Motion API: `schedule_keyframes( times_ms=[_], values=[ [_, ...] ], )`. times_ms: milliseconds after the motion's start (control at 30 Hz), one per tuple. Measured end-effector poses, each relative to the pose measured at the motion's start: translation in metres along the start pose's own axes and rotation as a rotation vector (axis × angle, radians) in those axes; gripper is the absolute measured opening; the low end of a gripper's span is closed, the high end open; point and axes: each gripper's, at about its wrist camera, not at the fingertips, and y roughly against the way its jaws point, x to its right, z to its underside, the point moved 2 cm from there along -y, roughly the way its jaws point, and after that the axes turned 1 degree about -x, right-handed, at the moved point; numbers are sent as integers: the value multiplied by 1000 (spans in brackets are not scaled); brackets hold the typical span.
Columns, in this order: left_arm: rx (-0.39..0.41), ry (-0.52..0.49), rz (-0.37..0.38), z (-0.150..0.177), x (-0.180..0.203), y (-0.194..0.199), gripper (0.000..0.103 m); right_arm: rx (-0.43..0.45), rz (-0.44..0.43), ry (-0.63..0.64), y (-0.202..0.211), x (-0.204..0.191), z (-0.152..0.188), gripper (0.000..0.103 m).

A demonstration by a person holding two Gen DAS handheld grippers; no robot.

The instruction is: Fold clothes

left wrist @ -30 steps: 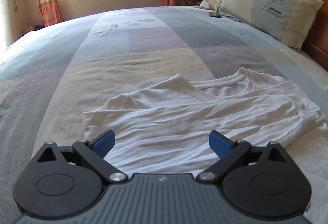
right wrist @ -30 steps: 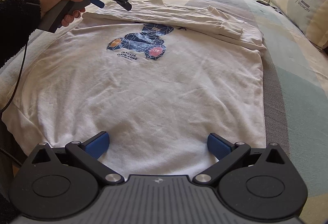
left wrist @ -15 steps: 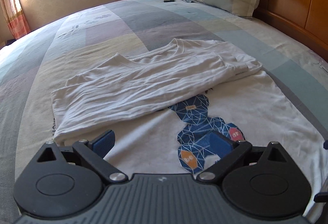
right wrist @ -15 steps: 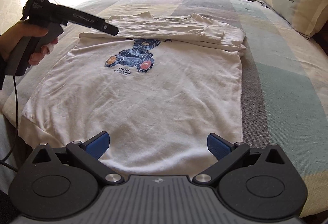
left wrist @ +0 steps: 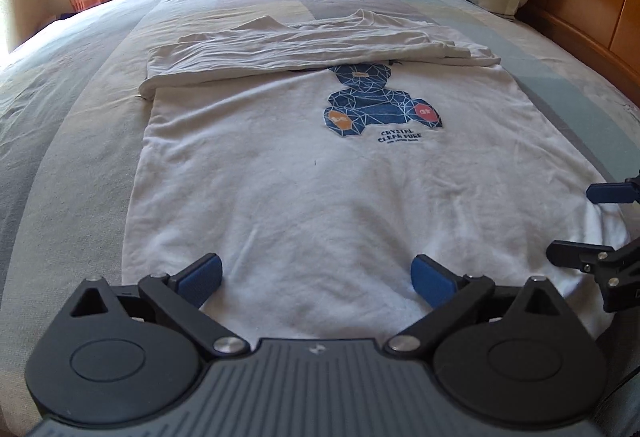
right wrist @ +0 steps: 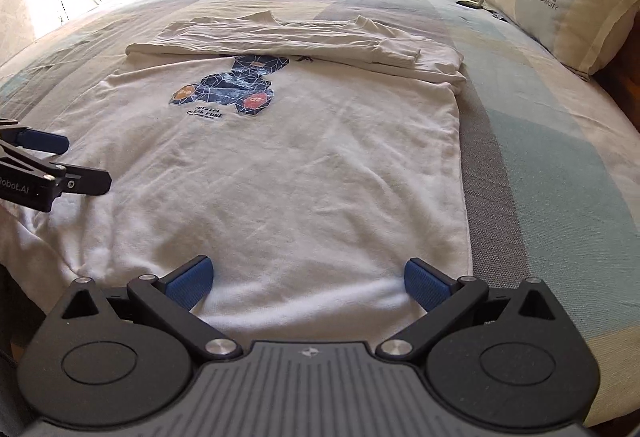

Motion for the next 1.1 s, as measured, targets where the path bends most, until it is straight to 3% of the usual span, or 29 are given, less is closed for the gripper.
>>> schedule_keyframes(
  times_ms=[100,200,367,467,567,667,800,1033,1100],
  values=[
    [5,12,-4,3,3,9,100,16,-4,7,2,0,2,103],
    [19,0,20,4,7,13,101,-26,-2,-15,5,0,-6,103],
    [-6,-4,17,11,8,6,101,15,-100,-34,11,-10,-16,103],
    [-10,7,-7,16,1,10,101,-31,-71,9,1,-15,-11,103],
    [-19,45,-16,17,-9,15,101,-9,-50,37,4,-8,-1,103],
    [-12,120,37,9,-14,21,101,-1,-39,21,7,2,5,103],
    [-28,132,153,4,-2,21,101,0,-23,14,7,2,6,103],
    [-103,211,78,18,-16,24,101,20,-44,22,9,6,9,103],
    [-135,257,-15,17,-31,25,102,29,-44,23,9,6,10,103]
  ],
)
